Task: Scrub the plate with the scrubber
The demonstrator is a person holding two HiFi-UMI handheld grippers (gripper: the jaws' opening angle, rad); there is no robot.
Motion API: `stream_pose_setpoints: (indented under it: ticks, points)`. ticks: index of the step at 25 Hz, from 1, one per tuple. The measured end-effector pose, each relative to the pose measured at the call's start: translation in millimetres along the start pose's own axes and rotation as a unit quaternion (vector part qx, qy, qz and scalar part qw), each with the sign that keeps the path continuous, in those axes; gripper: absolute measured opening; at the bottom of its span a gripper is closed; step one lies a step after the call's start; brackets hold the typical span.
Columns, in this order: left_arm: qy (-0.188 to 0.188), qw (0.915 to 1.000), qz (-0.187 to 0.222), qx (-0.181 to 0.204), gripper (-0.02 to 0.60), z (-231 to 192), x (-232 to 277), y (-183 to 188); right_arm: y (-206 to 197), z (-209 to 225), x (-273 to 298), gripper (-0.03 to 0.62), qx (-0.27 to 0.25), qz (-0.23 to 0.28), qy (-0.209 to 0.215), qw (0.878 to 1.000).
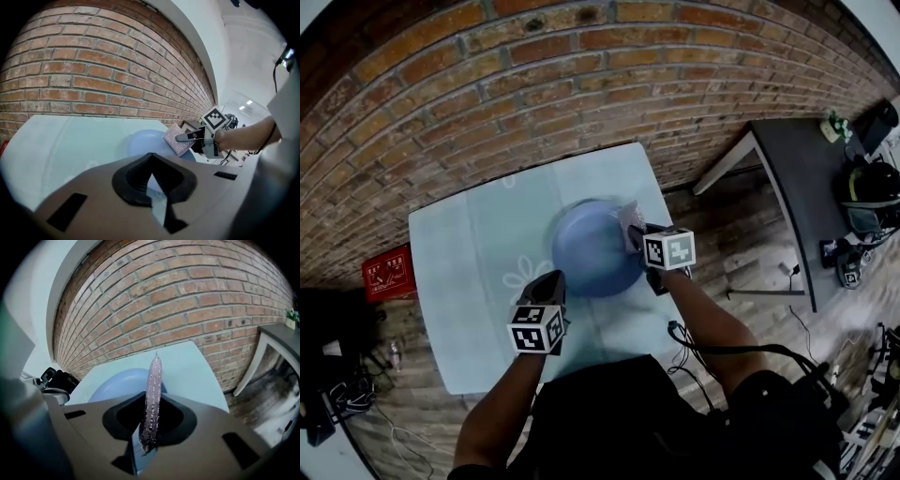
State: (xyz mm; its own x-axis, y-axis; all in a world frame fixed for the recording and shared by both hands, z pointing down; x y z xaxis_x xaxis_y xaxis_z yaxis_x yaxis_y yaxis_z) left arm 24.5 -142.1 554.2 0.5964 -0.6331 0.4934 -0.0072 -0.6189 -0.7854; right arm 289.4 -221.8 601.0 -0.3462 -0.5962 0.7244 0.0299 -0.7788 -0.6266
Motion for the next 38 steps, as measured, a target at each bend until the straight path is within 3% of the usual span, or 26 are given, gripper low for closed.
stream_pose_setpoints:
  ticks: [9,38]
  points:
    - [0.016,0.9994,0.012,-0.029,0.009,-5.8,-11.8,-0.3,22.8,-13.4,22.6,0.074,-0.033,-0.019,0.028,0.999]
    - [0.050,0.9976,0.032,-0.037,0.009,-24.6,-69.1,-10.8,36.4,-75.5,53.1,0.074,-0.107,-0.067,0.063,0.990]
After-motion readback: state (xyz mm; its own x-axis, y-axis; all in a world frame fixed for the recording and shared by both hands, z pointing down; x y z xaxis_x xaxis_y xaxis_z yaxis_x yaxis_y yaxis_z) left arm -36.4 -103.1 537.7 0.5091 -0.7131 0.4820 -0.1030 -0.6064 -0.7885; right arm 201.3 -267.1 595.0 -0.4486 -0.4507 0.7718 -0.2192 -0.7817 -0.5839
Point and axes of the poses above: the fingertips, and each gripper's own axes: x forward along the fingers, z to its right, y out of its top, the point moved 7 cm from there along -x, backward along the fingers, and after that the axes turned 4 degrees about -y, right-handed, at the moved point
